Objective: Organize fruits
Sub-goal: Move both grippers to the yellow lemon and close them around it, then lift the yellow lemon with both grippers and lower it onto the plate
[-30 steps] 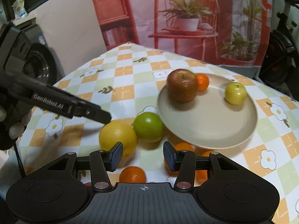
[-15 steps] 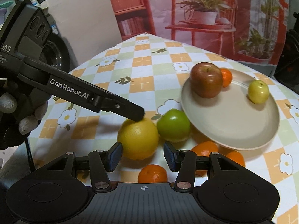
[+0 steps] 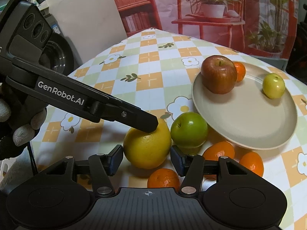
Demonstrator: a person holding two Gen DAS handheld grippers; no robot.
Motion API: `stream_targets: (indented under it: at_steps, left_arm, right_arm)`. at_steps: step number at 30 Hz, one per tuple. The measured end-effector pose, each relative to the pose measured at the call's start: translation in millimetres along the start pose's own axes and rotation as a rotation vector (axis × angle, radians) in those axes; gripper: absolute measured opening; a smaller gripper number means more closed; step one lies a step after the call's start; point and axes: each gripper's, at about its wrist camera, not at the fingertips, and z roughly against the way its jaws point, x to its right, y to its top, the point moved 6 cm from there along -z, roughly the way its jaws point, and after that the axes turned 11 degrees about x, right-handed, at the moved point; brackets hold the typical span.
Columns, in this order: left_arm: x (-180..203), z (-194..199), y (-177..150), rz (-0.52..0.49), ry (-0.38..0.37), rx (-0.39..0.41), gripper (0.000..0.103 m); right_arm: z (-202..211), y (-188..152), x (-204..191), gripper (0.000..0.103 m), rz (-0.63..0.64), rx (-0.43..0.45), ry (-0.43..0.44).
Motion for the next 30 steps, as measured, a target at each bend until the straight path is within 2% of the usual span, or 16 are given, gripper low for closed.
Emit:
stream_targets:
  at_steps: [9,22,30]
  left_arm:
    - [-3,-2,-2,0.05,-0.021,-0.016,0.043]
    - [-3,-3,-3,0.043,-0.032,-0.018,0.042]
    - [10,9,18,0.0,-0.034,0.037,0.042]
  right_arm:
    - [-1,-1,3,0.051,-0.034,0.001,0.011]
    - [-3,-1,3,0.051,-0.042,0.008,0.006]
    - [12,18,7,0.05,-0.063,0.085,0.014]
